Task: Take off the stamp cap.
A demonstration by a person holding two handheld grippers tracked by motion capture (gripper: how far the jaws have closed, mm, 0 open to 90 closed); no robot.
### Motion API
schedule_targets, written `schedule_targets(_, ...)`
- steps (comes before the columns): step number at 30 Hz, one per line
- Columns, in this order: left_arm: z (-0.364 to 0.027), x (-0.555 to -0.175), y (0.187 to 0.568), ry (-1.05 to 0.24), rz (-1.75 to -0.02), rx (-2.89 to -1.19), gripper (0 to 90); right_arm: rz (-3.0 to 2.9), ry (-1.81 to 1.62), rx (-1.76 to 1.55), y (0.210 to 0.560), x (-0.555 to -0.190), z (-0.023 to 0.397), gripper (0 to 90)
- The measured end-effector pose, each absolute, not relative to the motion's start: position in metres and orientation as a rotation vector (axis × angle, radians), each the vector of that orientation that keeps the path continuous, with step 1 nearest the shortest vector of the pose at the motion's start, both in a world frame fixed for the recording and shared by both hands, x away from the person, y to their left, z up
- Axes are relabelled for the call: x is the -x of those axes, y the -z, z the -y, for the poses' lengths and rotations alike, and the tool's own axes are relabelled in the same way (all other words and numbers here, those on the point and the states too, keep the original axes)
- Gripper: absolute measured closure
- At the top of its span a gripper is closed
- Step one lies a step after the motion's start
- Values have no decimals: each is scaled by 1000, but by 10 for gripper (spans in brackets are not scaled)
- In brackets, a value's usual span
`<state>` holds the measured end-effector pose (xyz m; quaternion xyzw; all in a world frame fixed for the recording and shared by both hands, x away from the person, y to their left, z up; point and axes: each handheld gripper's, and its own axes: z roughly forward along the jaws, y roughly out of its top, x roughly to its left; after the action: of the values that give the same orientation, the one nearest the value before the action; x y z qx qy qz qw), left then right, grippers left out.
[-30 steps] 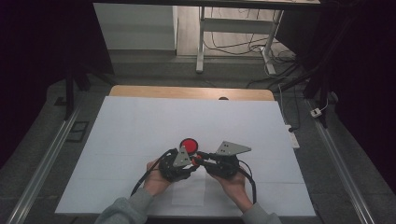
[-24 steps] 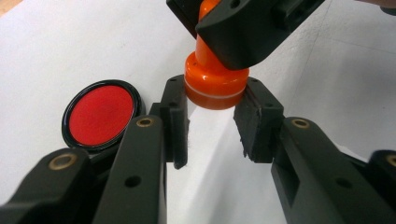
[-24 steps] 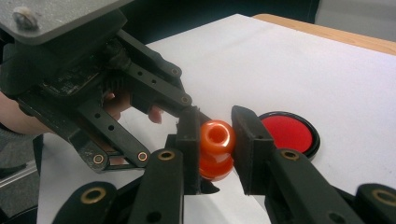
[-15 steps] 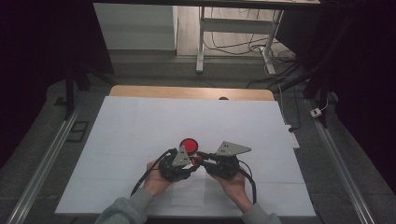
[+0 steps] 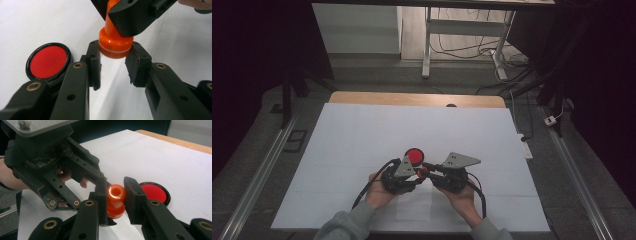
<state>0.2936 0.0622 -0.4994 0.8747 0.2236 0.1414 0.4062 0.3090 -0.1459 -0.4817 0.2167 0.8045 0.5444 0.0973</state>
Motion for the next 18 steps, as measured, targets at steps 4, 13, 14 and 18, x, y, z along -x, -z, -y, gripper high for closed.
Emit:
schedule_targets(4, -63, -294, 499, -359, -556, -2215, 660, -2378, -1612, -634, 481, -308, 145, 735)
schedule_targets(13, -63, -294, 499, -353, -558, -2218, 661, -2378, -1605, -636, 482, -308, 145, 735)
schedule_targets(14, -63, -294, 500, -355, -558, -2218, 661, -2379, -1602, -635, 482, -308, 145, 735)
schedule_targets(18, -63, -294, 500, -354, -558, -2218, 661, -2374, -1606, -639, 482, -308, 144, 735)
